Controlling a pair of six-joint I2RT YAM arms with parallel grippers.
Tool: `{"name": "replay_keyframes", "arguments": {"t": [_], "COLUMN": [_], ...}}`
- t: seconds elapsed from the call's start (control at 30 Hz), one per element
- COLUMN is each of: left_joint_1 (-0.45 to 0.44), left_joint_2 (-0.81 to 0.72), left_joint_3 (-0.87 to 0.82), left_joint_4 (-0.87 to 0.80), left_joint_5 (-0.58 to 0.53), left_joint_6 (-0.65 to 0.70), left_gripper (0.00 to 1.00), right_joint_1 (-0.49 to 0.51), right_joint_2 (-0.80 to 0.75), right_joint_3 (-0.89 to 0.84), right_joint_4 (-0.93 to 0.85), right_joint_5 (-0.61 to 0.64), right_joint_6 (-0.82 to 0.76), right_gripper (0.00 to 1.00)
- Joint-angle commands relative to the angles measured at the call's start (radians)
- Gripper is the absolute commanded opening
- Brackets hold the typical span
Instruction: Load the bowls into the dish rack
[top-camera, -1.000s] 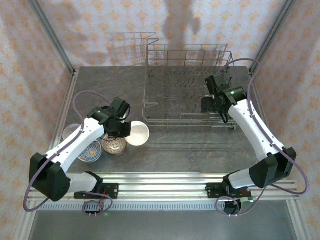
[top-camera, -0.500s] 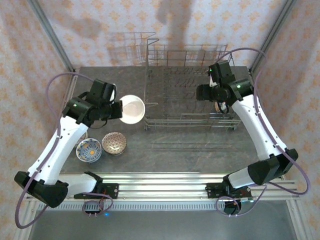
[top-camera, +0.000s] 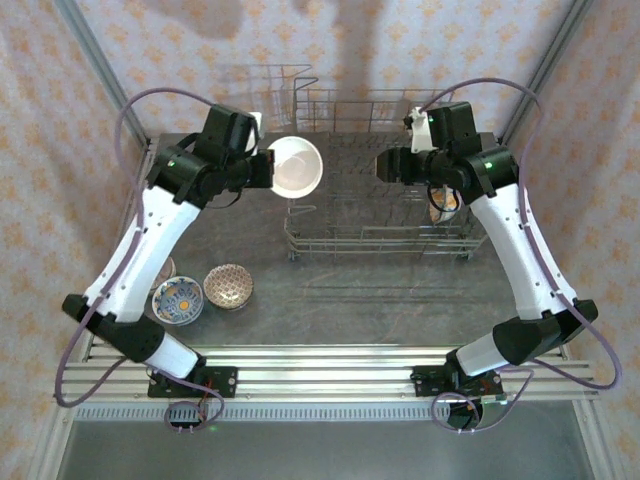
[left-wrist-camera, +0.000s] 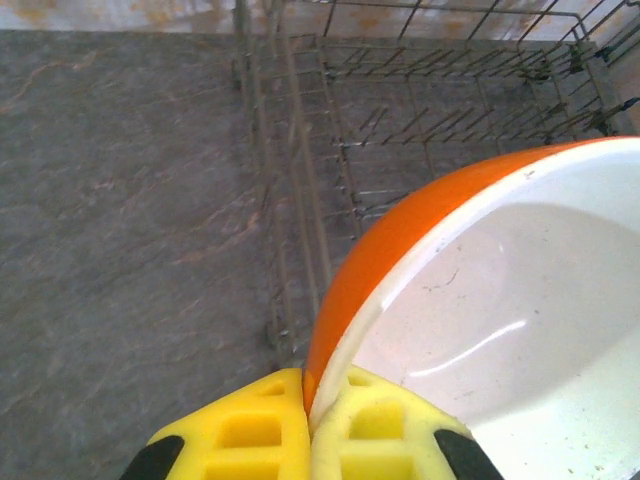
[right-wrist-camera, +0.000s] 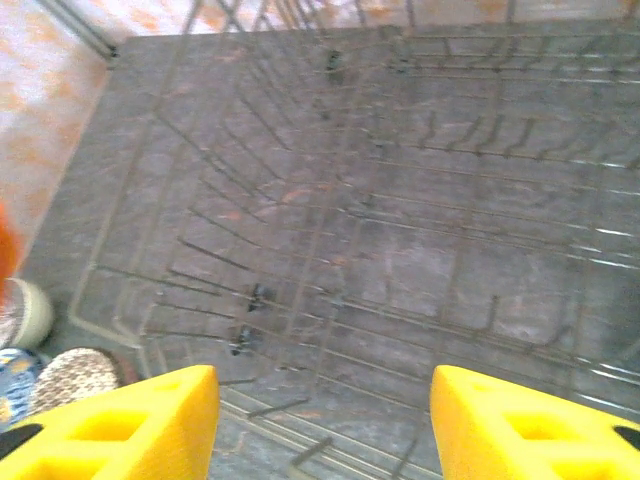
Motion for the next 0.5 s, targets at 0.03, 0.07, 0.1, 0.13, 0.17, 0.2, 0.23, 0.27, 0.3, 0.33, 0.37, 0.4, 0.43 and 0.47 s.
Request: {"name": "replay_keyframes", "arguments": {"t": [0.03, 0.07, 0.1, 0.13, 0.17, 0.2, 0.23, 0.27, 0.3, 0.33, 0.37, 0.4, 0.43, 0.47], "left_joint_1": [-0.034, -0.043, -0.052, -0.059, -0.067, -0.073, -0.081, -0.085, -0.09, -0.096, -0.1, -0.104, -0.106, -0.107], "left_joint_2": [0.099, 0.124, 0.153, 0.181, 0.201, 0.226, 0.246, 0.264, 0.28, 0.294, 0.305, 0.316, 0.325, 0.329], "left_joint_3": [0.123, 0.149, 0.179, 0.208, 0.23, 0.252, 0.274, 0.29, 0.307, 0.323, 0.334, 0.346, 0.354, 0.359], "left_joint_4": [0.079, 0.078, 0.075, 0.074, 0.071, 0.071, 0.072, 0.073, 0.072, 0.072, 0.072, 0.072, 0.074, 0.075], "left_joint_5": [0.047, 0.057, 0.067, 0.076, 0.084, 0.09, 0.095, 0.1, 0.105, 0.108, 0.11, 0.112, 0.115, 0.116], "left_joint_6": [0.028, 0.032, 0.035, 0.037, 0.038, 0.039, 0.041, 0.039, 0.039, 0.039, 0.041, 0.041, 0.039, 0.039], "left_gripper": [0.0, 0.0, 0.0, 0.0, 0.0, 0.0, 0.0, 0.0, 0.0, 0.0, 0.0, 0.0, 0.0, 0.0], "right_joint_1": [0.007, 0.006, 0.007, 0.007, 0.007, 0.007, 0.007, 0.007, 0.007, 0.006, 0.006, 0.007, 0.006, 0.008], "right_joint_2": [-0.051, -0.055, -0.059, -0.062, -0.063, -0.064, -0.063, -0.06, -0.055, -0.051, -0.047, -0.041, -0.036, -0.033], "right_joint_3": [-0.015, -0.022, -0.027, -0.031, -0.039, -0.045, -0.054, -0.059, -0.064, -0.069, -0.073, -0.076, -0.077, -0.079], "right_joint_4": [0.087, 0.1, 0.109, 0.115, 0.123, 0.126, 0.13, 0.134, 0.136, 0.141, 0.149, 0.154, 0.159, 0.167], "right_joint_5": [-0.132, -0.144, -0.158, -0.163, -0.163, -0.159, -0.148, -0.144, -0.146, -0.149, -0.147, -0.146, -0.157, -0.167], "right_joint_6": [0.014, 0.022, 0.026, 0.03, 0.034, 0.037, 0.041, 0.044, 0.048, 0.057, 0.066, 0.075, 0.082, 0.089], "right_gripper": [0.57, 0.57, 0.57, 0.57, 0.56, 0.56, 0.55, 0.53, 0.53, 0.53, 0.52, 0.51, 0.51, 0.5]}}
